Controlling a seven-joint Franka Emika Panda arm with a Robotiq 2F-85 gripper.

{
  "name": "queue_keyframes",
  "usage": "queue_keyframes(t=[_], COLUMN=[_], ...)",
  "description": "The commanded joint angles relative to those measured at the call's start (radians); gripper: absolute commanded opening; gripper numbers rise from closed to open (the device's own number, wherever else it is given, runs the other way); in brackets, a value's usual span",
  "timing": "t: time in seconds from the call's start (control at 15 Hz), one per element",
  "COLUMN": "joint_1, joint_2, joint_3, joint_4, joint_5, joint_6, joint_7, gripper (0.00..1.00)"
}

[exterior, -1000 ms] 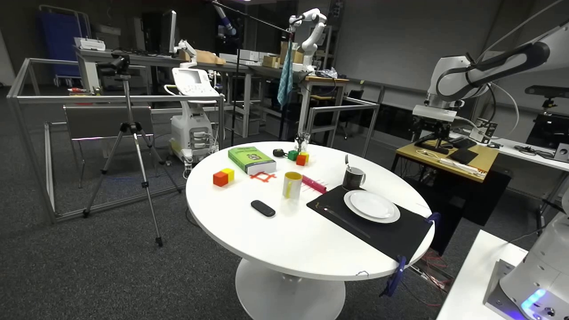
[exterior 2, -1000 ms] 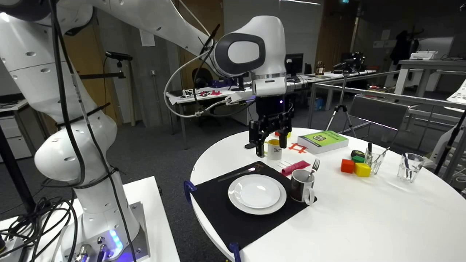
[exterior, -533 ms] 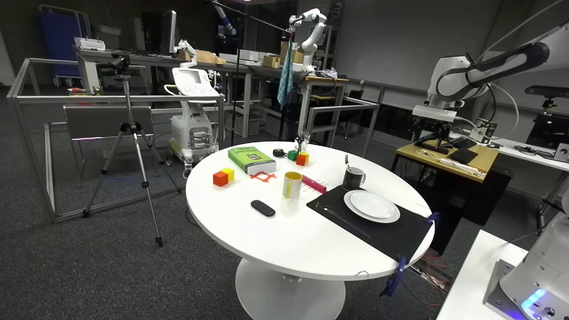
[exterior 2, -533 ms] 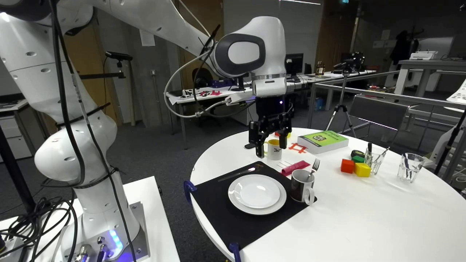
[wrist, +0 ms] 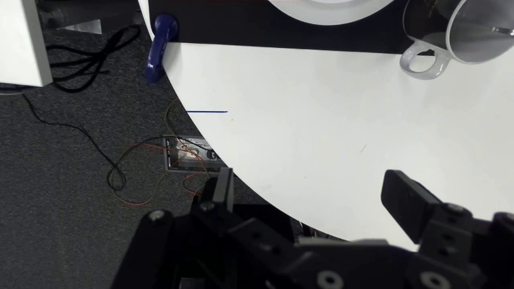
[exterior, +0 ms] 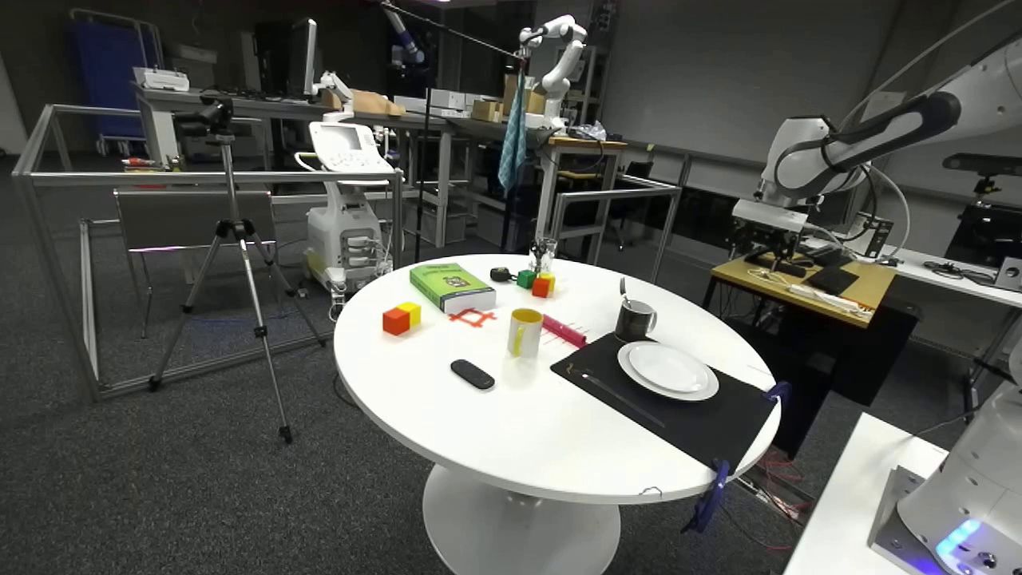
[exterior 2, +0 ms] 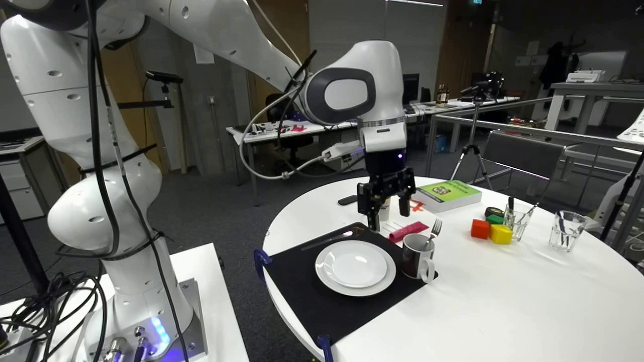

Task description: Move the plate slightly to the left

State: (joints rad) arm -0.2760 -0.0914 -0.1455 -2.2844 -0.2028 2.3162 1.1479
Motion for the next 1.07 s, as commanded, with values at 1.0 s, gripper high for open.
queue_keyframes(t=[1.0], joint_1=[0.048], joint_2=[0.284], joint_3=[-0.048], joint_4=[0.037], joint_5=[0.150], joint_6=[0.200], joint_7=[-0.156], gripper=[1.00])
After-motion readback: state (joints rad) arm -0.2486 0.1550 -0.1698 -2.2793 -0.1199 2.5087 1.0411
